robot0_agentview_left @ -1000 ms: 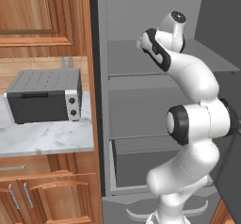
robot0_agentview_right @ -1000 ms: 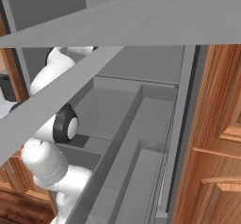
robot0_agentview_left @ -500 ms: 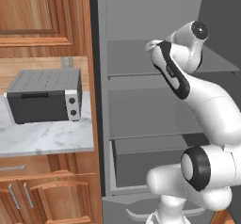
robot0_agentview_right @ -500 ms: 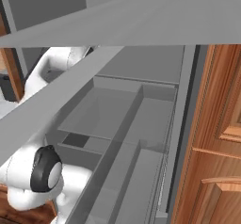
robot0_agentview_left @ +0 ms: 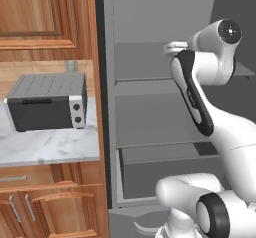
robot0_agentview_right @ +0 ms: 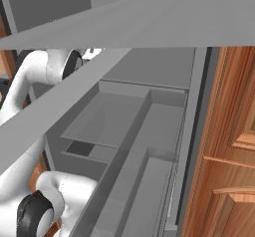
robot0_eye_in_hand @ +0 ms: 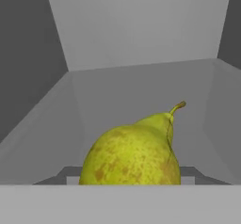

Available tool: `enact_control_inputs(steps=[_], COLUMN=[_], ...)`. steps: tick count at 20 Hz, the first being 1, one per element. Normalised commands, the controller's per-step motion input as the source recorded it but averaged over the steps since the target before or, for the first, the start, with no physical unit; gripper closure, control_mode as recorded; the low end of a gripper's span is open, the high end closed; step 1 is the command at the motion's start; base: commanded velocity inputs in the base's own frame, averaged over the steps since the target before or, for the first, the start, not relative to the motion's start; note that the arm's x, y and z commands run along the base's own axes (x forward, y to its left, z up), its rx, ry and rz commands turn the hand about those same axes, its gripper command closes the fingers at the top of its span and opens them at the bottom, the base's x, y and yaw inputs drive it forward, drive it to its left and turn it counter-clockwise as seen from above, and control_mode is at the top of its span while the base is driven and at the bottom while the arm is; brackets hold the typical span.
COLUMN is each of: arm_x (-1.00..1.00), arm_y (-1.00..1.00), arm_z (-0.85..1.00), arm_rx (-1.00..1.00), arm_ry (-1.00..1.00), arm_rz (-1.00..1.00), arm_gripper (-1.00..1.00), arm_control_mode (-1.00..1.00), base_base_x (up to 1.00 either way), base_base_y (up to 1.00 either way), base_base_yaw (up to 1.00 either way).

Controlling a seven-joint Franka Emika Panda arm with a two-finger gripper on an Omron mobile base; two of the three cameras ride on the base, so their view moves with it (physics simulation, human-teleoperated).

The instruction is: Open the fridge, remove the pear, broccoli, and shrimp, and place them on any counter.

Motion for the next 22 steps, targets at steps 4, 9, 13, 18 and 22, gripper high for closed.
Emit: enact_control_inputs(steps=[4, 9, 13, 18, 22], arm_x=[-0.66, -0.2, -0.33, -0.28, -0.08], arm_y=[0.0, 0.0, 0.0, 0.08, 0.02], arm_z=[0.32, 0.0, -0.05, -0.01, 0.0], arm_rx=[-0.01, -0.01, 0.0, 0.0, 0.0], arm_ry=[0.08, 0.0, 0.0, 0.0, 0.0], arm_rz=[-0.04, 0.0, 0.0, 0.0, 0.0], arm_gripper=[1.0, 1.0, 1.0, 1.0, 1.0], arm_control_mode=[-1.0, -1.0, -1.0, -1.0, 1.0], base_base_x=[0.0, 0.0, 0.0, 0.0, -0.32], base_base_y=[0.0, 0.0, 0.0, 0.0, 0.08], base_base_yaw=[0.0, 0.0, 0.0, 0.0, 0.01])
